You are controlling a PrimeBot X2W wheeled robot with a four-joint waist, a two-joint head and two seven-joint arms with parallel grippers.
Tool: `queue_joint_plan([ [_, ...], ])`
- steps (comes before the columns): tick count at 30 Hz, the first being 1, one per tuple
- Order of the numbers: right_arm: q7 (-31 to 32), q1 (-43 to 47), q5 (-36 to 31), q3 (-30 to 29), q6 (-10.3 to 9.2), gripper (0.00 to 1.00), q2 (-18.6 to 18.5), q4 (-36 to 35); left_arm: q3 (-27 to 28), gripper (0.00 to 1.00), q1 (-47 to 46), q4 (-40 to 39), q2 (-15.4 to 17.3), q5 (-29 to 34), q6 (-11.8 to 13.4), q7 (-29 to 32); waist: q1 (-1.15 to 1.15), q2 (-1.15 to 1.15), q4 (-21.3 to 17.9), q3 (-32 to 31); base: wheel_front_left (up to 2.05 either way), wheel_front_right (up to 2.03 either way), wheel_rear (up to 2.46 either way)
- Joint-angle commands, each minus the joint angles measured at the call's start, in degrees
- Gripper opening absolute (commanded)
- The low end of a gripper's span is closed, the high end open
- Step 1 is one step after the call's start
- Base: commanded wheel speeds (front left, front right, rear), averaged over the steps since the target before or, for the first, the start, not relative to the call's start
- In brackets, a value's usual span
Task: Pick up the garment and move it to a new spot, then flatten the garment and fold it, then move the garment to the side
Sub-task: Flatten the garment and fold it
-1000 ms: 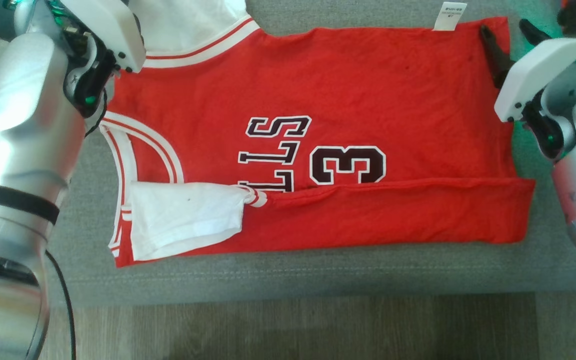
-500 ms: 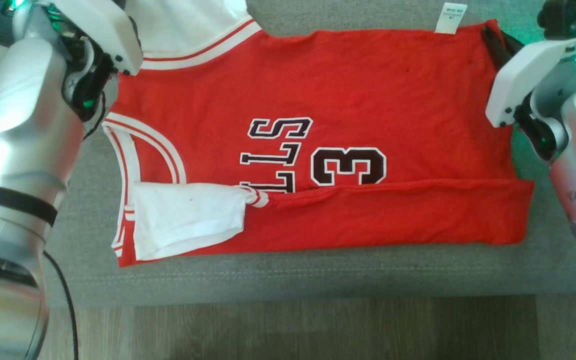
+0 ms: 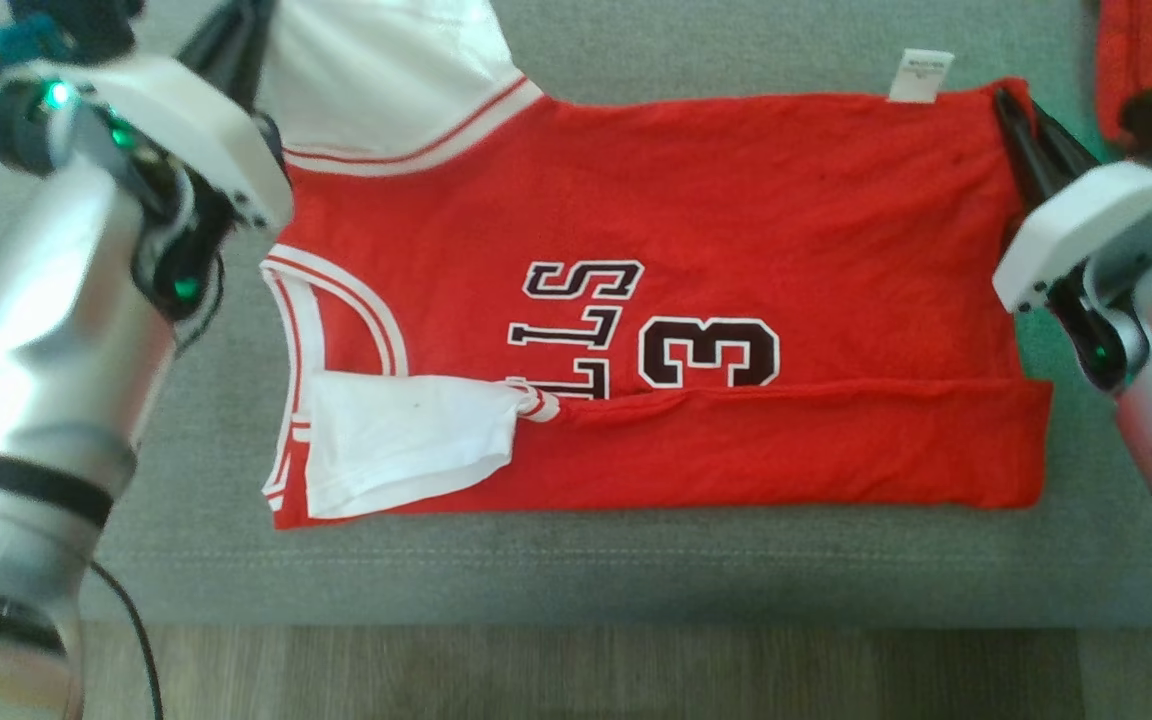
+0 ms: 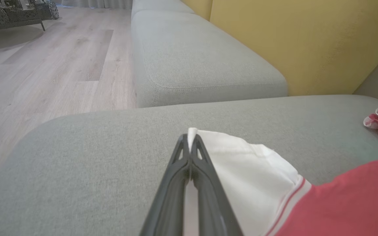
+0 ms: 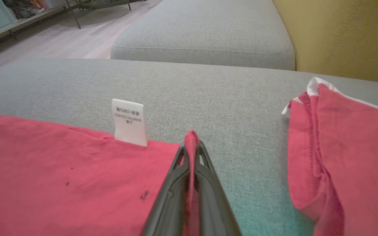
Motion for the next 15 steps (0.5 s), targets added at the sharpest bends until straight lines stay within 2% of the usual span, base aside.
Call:
queue_joint_plan([
  [1, -0.9, 1.7, 0.8, 0.5, -0.01, 0.0, -1.6, -1.7, 0.6, 0.0, 0.1, -3.1, 3.5, -0.5, 0.1, 0.2, 0.0, 0.0, 0.8, -1.2, 0.0, 0.0, 0.0],
  [7, -1.1, 5.8, 3.3, 0.4, -0.01, 0.0, -3.2, -3.6, -1.2, 0.0, 6.9, -10.3, 7.3, -1.6, 0.2, 1.8, 0.0, 0.0, 1.9, -3.6, 0.0, 0.0, 0.0],
  [15, 1.2, 11.0, 5.8, 0.7, -0.01, 0.0, -5.3, -7.1, -2.5, 0.0, 16.3, -20.7, 12.8, -3.0, 1.7, 5.7, 0.0, 0.0, 3.0, -6.5, 0.0, 0.0, 0.0],
])
